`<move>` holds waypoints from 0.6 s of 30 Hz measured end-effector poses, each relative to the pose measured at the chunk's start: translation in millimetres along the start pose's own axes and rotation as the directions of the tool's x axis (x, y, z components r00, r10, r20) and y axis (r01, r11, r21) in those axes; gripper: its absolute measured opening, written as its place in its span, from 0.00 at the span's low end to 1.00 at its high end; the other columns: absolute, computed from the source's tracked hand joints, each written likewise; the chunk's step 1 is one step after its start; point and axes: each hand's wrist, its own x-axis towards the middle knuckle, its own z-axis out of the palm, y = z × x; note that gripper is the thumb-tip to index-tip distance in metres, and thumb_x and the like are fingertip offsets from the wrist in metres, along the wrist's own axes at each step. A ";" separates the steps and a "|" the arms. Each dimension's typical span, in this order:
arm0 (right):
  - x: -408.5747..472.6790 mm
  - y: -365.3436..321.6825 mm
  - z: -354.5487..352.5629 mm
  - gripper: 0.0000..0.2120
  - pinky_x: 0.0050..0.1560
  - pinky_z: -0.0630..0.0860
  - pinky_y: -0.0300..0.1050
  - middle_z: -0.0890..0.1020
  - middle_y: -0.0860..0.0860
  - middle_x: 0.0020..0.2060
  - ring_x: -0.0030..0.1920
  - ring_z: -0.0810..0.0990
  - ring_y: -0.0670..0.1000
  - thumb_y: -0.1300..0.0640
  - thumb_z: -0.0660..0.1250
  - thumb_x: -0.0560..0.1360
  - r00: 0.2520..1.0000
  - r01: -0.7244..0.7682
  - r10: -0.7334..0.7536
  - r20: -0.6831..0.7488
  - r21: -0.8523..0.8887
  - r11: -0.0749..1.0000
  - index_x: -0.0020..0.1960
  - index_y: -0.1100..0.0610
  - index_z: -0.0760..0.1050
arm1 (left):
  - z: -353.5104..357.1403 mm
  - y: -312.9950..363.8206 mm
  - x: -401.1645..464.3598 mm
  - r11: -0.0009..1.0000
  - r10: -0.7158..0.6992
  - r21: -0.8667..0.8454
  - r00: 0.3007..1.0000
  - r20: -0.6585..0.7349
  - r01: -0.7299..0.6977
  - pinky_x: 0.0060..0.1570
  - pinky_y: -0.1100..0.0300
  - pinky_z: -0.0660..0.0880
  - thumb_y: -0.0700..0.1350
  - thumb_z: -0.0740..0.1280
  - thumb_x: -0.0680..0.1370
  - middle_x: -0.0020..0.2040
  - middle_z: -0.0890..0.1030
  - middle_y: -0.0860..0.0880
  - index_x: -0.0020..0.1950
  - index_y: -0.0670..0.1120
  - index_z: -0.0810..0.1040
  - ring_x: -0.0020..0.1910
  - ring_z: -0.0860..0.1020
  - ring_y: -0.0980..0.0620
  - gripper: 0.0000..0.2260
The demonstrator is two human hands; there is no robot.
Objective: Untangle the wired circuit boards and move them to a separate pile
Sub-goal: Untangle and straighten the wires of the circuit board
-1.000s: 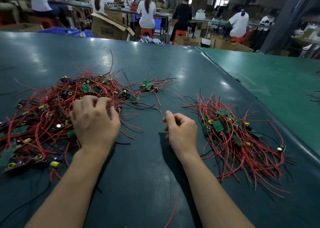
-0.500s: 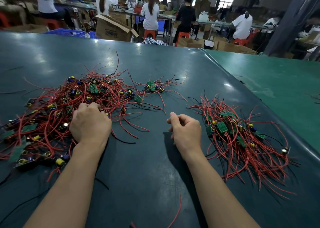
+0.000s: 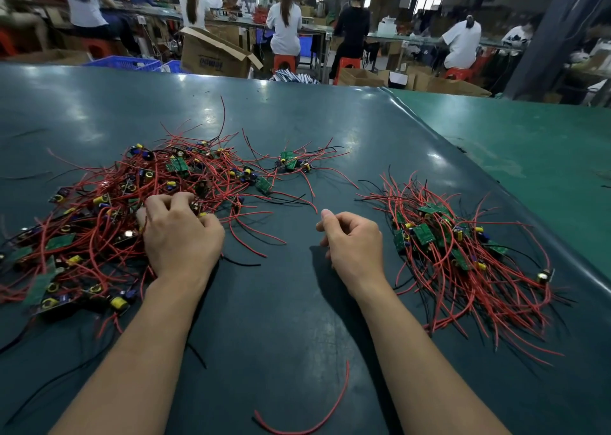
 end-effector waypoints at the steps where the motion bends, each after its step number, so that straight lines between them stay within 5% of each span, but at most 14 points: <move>1: -0.3 -0.1 -0.4 0.16 0.31 0.73 0.45 0.79 0.47 0.25 0.25 0.74 0.47 0.49 0.67 0.78 1.000 0.002 -0.002 0.006 -0.003 1.000 0.33 0.53 0.80 | -0.9 -0.9 -0.8 1.000 -0.011 0.022 1.000 -0.003 0.011 0.61 0.46 0.68 0.38 0.65 0.74 0.61 0.71 0.37 0.63 0.40 0.76 0.62 0.66 0.36 0.18; 11: -2.5 -2.6 -1.9 0.15 0.32 0.73 0.44 0.79 0.47 0.25 0.25 0.74 0.46 0.49 0.67 0.78 1.000 -0.018 0.018 0.013 0.011 1.000 0.34 0.53 0.80 | -3.3 -5.2 1.3 1.000 0.028 0.002 0.997 -0.069 -0.028 0.54 0.45 0.71 0.35 0.66 0.77 0.54 0.77 0.37 0.58 0.41 0.82 0.52 0.75 0.35 0.11; 18: -3.3 -5.3 -1.5 0.16 0.32 0.74 0.45 0.80 0.48 0.26 0.26 0.75 0.46 0.49 0.67 0.78 1.000 -0.015 0.016 0.021 -0.015 1.000 0.34 0.54 0.80 | -8.2 2.9 0.4 0.957 0.156 -0.194 0.944 -0.289 -0.218 0.51 0.49 0.72 0.36 0.68 0.78 0.52 0.79 0.36 0.58 0.38 0.80 0.50 0.77 0.38 0.09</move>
